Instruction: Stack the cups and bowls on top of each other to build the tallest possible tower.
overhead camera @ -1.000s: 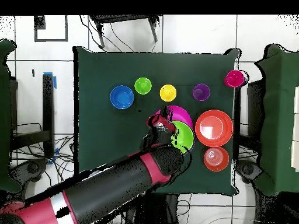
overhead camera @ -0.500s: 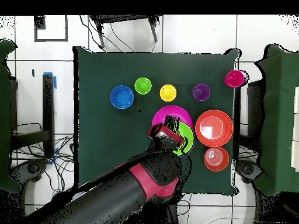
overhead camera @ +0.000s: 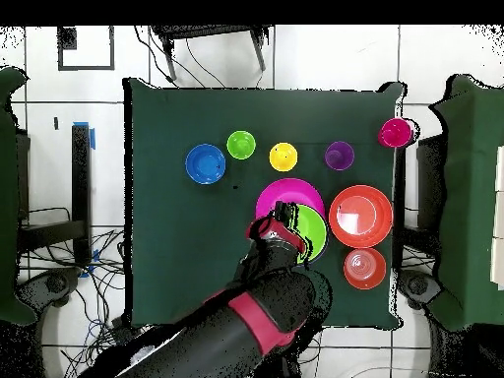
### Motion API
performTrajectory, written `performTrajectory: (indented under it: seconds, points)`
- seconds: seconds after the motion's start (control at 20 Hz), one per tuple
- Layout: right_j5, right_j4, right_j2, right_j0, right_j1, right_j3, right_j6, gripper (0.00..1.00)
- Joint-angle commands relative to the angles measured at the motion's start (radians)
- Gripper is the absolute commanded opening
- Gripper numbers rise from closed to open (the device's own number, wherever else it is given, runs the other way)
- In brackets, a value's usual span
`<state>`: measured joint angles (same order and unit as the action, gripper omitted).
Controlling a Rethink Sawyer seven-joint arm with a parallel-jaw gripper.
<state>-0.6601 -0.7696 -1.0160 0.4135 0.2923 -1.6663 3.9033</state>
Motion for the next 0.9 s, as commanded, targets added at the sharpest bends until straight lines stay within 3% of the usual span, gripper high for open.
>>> performTrajectory:
  seconds: [0.05, 0.45, 0.9]
  points:
    - [-0.068, 0.114, 0.274, -0.058, -0.066, -0.079, -0.102, 0.00]
    - [-0.143, 0.202, 0.297, -0.086, -0.133, -0.095, -0.175, 0.00]
    - [-0.187, 0.253, 0.288, -0.086, -0.175, -0.099, -0.186, 0.00]
